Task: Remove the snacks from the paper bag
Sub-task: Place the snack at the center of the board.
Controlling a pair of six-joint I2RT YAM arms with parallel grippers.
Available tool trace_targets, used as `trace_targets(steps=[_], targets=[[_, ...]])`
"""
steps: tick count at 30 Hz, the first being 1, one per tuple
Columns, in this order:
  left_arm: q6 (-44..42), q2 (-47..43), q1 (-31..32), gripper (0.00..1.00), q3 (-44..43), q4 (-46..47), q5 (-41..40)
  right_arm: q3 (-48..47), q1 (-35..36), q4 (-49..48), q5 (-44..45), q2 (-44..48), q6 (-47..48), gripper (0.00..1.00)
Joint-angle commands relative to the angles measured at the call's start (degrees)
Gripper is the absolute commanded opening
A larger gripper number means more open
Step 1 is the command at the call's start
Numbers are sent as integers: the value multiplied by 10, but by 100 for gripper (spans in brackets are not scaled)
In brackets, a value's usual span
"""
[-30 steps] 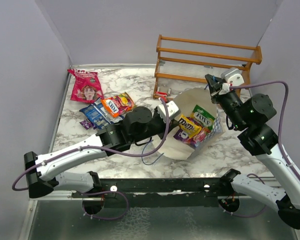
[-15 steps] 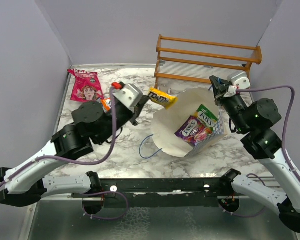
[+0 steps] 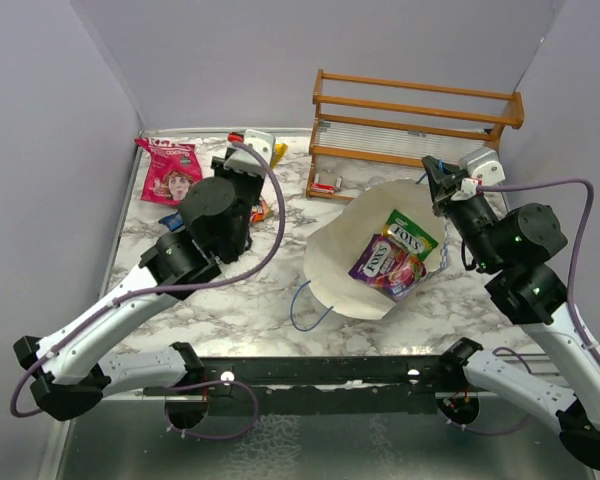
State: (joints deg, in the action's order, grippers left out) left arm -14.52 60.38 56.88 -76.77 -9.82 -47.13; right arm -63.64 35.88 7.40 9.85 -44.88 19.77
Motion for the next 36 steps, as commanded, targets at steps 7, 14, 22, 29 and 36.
trace_targets(steps=[7,14,22,29,36], targets=[[163,49,-271,0,66,29,144,-18,-2,-18,-28,5,-9,2],[308,89,-418,0,142,53,224,-15,-2,-28,-34,-1,0,2],[357,130,-478,0,198,84,219,-11,-2,-17,-39,14,-10,2],[379,176,-499,0,202,65,177,-14,-2,-18,-41,5,-12,2],[430,249,-548,0,151,-14,242,-22,-2,-12,-51,1,-18,2]])
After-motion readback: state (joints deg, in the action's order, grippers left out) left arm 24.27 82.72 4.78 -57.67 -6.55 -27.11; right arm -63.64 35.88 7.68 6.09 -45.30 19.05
